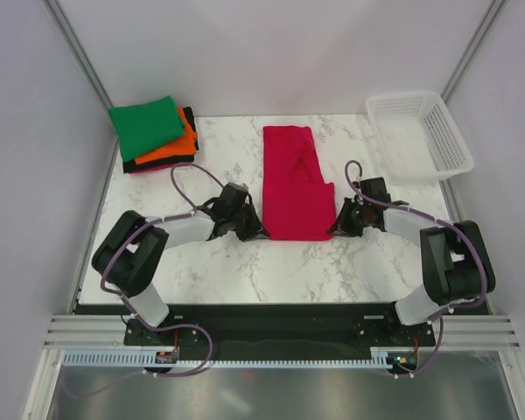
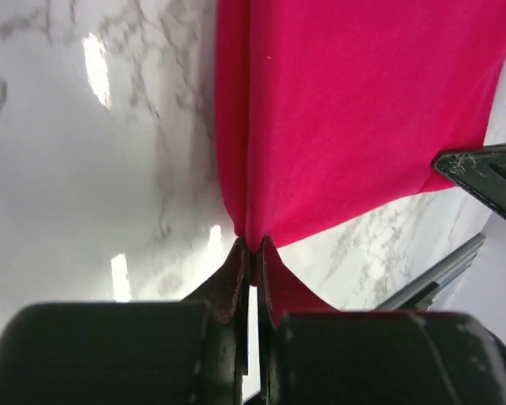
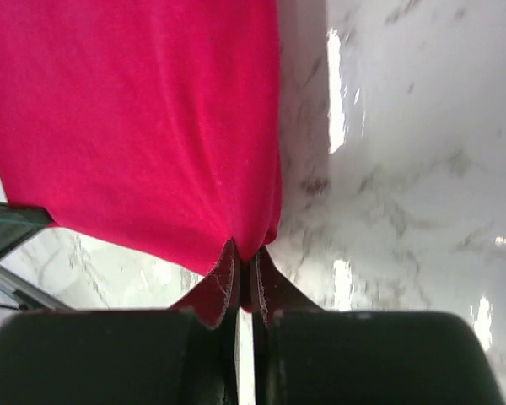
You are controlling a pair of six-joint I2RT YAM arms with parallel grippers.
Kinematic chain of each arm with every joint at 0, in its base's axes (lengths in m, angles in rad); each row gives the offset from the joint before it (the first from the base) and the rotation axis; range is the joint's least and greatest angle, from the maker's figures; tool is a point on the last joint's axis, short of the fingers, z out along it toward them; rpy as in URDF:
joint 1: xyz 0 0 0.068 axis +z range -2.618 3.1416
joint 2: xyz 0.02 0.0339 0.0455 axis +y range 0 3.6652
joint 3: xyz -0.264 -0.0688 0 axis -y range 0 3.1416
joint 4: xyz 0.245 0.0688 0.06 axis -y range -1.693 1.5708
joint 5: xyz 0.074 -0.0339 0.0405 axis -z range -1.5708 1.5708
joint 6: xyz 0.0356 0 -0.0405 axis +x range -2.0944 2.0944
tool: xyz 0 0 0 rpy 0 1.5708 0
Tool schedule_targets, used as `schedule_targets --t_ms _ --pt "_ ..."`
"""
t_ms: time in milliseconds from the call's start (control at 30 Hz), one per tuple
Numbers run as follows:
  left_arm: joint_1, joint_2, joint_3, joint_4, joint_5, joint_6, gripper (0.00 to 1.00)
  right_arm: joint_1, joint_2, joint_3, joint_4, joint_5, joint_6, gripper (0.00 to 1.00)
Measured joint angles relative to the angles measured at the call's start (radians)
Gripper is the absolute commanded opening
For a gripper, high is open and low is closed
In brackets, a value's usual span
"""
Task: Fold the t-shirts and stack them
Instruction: Fold the tshirt
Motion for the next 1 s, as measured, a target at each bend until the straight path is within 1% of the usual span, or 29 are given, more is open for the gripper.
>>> schedule_targets --t_ms 33,67,233,433,533,600,667,767,867,1000 --pt "-0.007 -0.035 -0.004 -0.027 -0.009 -0.001 0.02 0.0 -0.027 -0.007 -0.021 -0.002 0.0 0.0" --pt "-0.015 -0.071 -0.009 -0.047 -0.02 -0.003 0.02 0.001 -0.065 -0.014 -0.05 -0.006 0.0 0.0" --pt "-0.09 -0.359 -0.07 -0.137 -0.06 -0.036 0.02 0.002 -0.289 -0.025 -0.209 -0.026 0.004 0.0" --pt "-0.201 -0.701 -0.18 -0.289 -0.097 -0.125 0.02 0.004 -0.589 -0.034 -0.447 -0.058 0.022 0.0" --pt "-0.221 -0.838 -0.202 -0.378 -0.105 -0.167 0.02 0.009 -0.708 -0.027 -0.564 -0.085 0.03 0.0" --pt "-0.224 -0.905 -0.201 -0.42 -0.121 -0.18 0.04 0.012 -0.748 -0.011 -0.632 -0.107 0.033 0.0" --pt "-0.226 -0.937 -0.183 -0.484 -0.15 -0.184 0.04 0.014 -0.75 0.016 -0.678 -0.126 0.034 0.0" --pt "-0.225 -0.911 -0.124 -0.547 -0.189 -0.181 0.07 0.016 -0.701 0.074 -0.712 -0.136 0.03 0.0" --pt "-0.215 -0.836 -0.035 -0.591 -0.225 -0.157 0.07 0.015 -0.605 0.149 -0.718 -0.131 0.021 0.0" --pt "-0.141 -0.711 0.079 -0.623 -0.233 -0.1 0.07 0.015 -0.468 0.247 -0.705 -0.122 0.014 0.0"
